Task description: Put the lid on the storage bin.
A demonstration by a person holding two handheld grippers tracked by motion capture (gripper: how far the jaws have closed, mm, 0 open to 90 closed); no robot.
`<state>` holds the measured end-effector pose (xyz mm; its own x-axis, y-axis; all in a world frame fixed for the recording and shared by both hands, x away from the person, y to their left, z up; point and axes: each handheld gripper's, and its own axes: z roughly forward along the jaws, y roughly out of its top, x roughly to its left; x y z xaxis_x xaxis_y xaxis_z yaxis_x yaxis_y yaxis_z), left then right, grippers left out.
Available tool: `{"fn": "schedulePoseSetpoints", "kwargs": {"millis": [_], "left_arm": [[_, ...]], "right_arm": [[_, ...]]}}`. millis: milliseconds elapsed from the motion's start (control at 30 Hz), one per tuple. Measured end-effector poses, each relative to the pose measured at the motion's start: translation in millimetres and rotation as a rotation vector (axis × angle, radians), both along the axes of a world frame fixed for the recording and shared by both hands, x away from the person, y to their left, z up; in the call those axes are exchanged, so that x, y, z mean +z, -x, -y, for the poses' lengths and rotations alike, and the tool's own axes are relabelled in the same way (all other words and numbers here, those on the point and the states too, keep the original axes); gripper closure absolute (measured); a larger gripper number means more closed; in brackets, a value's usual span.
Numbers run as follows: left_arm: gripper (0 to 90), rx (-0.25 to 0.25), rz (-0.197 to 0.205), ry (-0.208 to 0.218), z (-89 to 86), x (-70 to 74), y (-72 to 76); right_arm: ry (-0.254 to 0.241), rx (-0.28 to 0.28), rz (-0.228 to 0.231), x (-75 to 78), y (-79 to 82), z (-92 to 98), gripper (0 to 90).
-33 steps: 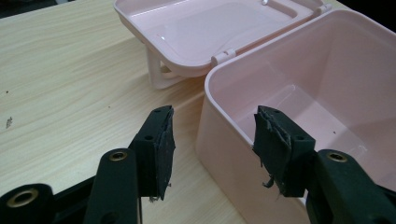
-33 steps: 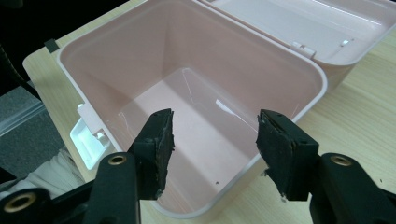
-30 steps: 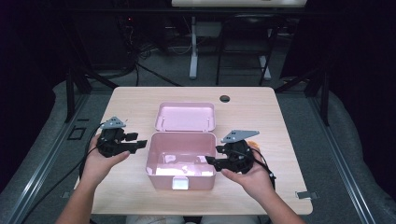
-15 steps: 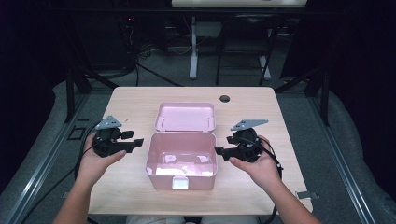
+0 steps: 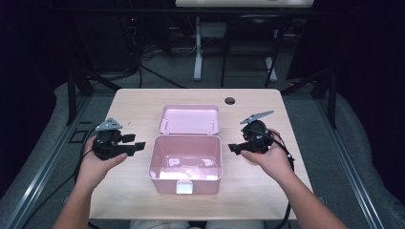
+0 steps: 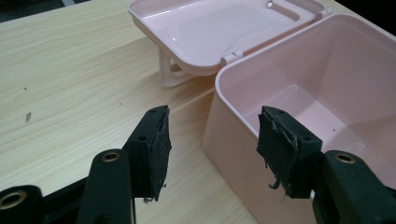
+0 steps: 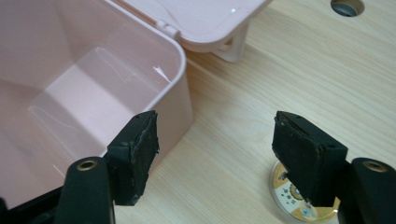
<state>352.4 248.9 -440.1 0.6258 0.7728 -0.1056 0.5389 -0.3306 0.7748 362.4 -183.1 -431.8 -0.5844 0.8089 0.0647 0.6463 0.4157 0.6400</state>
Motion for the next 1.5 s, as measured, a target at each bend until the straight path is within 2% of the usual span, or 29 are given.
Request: {"fn": "schedulePoseSetpoints", "kwargs": {"millis": [233, 400, 567, 967, 1500], "left_arm": [[43.5, 0.003, 0.0, 0.005, -1.7, 0.1, 0.4], [43.5, 0.001, 0.004, 0.003, -0.9, -0.3, 0.4], [43.5, 0.003, 0.003, 0.002, -1.9, 0.0, 0.2], [43.5, 0.006, 0.0, -0.001, -2.9, -0.8, -0.4], [43.3, 0.008, -0.003, -0.003, -2.6, -2.5, -1.3]], "right_arm": [[0.042, -0.016, -0.024, -5.2, -11.8, 7.0, 28.4], [0.078, -0.036, -0.057, -8.1, -20.9, 12.1, 28.4], [0.089, -0.062, -0.098, -12.8, -31.0, 17.3, 28.2], [0.16, -0.1, -0.183, -29.7, -50.3, 24.7, 24.3], [0.218, -0.132, -0.257, -43.9, -63.6, 29.7, 21.0]]}}
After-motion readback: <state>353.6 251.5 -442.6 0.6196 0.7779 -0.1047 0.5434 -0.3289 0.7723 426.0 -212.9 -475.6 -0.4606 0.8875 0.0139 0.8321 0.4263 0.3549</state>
